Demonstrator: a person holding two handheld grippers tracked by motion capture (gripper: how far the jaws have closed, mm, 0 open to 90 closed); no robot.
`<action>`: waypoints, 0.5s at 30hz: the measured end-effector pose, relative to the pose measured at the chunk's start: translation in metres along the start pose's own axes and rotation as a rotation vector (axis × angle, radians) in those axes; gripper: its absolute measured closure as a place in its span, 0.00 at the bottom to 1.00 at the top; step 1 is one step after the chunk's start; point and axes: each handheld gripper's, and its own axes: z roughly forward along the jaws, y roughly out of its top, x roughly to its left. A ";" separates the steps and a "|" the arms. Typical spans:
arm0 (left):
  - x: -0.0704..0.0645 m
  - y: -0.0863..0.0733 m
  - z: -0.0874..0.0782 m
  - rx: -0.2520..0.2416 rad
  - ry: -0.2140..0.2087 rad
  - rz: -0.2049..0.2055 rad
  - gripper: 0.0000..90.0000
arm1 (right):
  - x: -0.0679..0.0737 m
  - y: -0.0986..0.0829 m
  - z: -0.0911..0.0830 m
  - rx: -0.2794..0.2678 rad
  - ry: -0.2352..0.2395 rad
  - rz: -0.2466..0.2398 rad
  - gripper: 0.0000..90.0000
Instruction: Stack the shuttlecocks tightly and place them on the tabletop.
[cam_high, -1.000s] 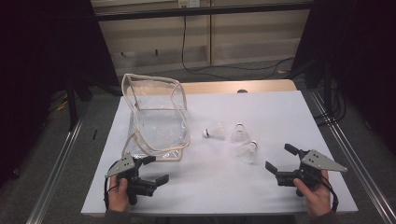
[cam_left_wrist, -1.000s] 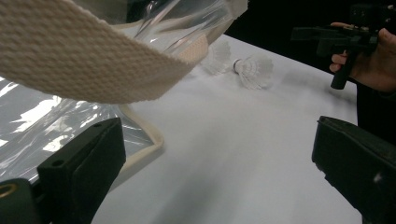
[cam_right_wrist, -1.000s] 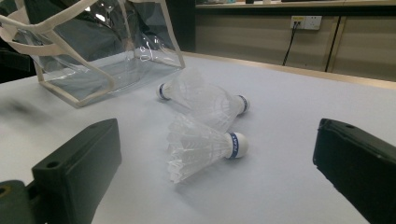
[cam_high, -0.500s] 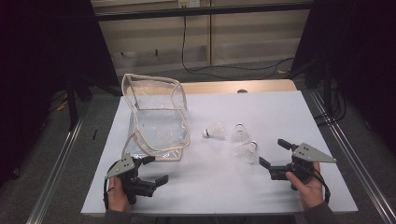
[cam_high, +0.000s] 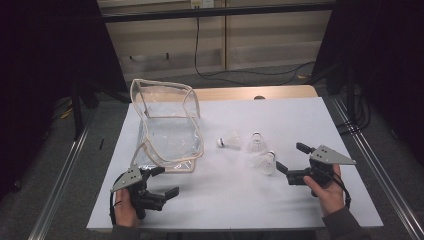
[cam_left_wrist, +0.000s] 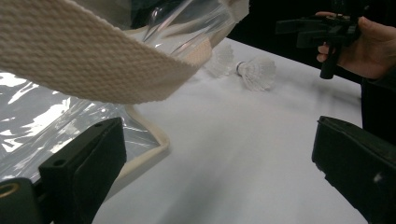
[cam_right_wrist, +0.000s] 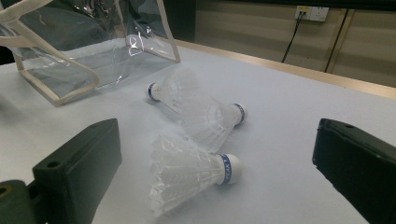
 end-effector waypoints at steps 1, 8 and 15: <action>0.000 0.000 0.000 -0.001 -0.002 0.002 0.04 | 0.000 0.001 0.001 0.001 0.002 -0.003 0.01; 0.001 0.001 -0.001 -0.011 0.004 0.001 0.03 | -0.001 0.007 0.008 0.019 0.000 -0.008 0.01; 0.001 0.001 -0.001 -0.014 0.002 0.001 0.03 | -0.003 0.011 0.017 0.036 0.002 0.006 0.01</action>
